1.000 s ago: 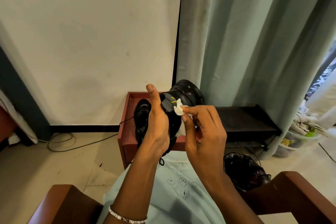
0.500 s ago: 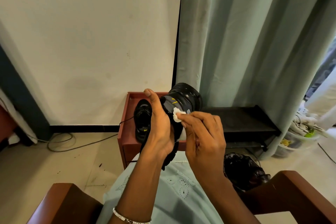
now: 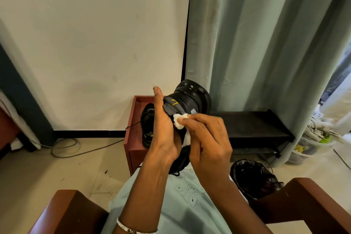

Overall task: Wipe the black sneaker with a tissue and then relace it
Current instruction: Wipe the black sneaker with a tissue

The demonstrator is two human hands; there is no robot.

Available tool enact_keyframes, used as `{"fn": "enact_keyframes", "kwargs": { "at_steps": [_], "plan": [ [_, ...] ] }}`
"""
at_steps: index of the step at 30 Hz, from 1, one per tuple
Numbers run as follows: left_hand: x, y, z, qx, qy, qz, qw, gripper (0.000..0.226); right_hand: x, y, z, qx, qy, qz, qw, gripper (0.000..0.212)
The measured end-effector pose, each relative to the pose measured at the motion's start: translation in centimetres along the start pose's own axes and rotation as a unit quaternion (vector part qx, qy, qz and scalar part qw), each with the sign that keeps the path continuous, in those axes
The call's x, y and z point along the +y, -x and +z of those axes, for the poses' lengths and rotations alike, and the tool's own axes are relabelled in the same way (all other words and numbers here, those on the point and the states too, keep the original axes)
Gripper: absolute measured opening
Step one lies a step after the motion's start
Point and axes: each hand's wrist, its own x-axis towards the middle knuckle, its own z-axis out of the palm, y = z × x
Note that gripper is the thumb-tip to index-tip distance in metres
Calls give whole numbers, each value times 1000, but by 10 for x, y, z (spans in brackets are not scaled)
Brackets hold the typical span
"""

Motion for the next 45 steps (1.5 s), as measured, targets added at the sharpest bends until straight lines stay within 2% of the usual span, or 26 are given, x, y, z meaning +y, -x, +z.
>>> {"fn": "enact_keyframes", "kwargs": {
  "at_steps": [2,5,10,13,18,23,26,29,31,37,40,45],
  "plan": [
    [2,-1,0,31,2,11,999,86,7,19,-3,-10,9,7,1000,29],
    [4,-3,1,54,0,29,998,86,11,26,-5,-20,25,8,999,16],
    [2,-1,3,32,27,18,999,88,6,-13,-1,12,6,20,1000,32],
    [0,0,2,10,62,16,998,89,7,-24,2,16,-6,22,1000,35],
    [7,-7,-3,41,89,54,994,80,11,10,-1,-4,-28,31,999,18],
    [13,-10,-7,71,121,75,987,71,18,33,-7,-41,-25,85,995,16],
    [13,-10,-4,67,126,72,987,77,9,14,-4,-21,-29,76,996,20],
    [12,-6,0,33,144,31,988,91,-1,-5,1,-10,-33,58,998,22],
    [14,-3,1,25,153,26,988,90,-2,-6,5,-14,-27,42,999,21],
    [21,-7,-6,124,174,64,975,75,11,35,-2,-57,-11,47,997,32],
    [23,-12,-9,134,197,75,968,75,11,46,-3,-76,0,49,996,24],
    [23,-12,-3,140,217,85,962,71,4,26,1,-52,10,42,998,17]
  ]
}}
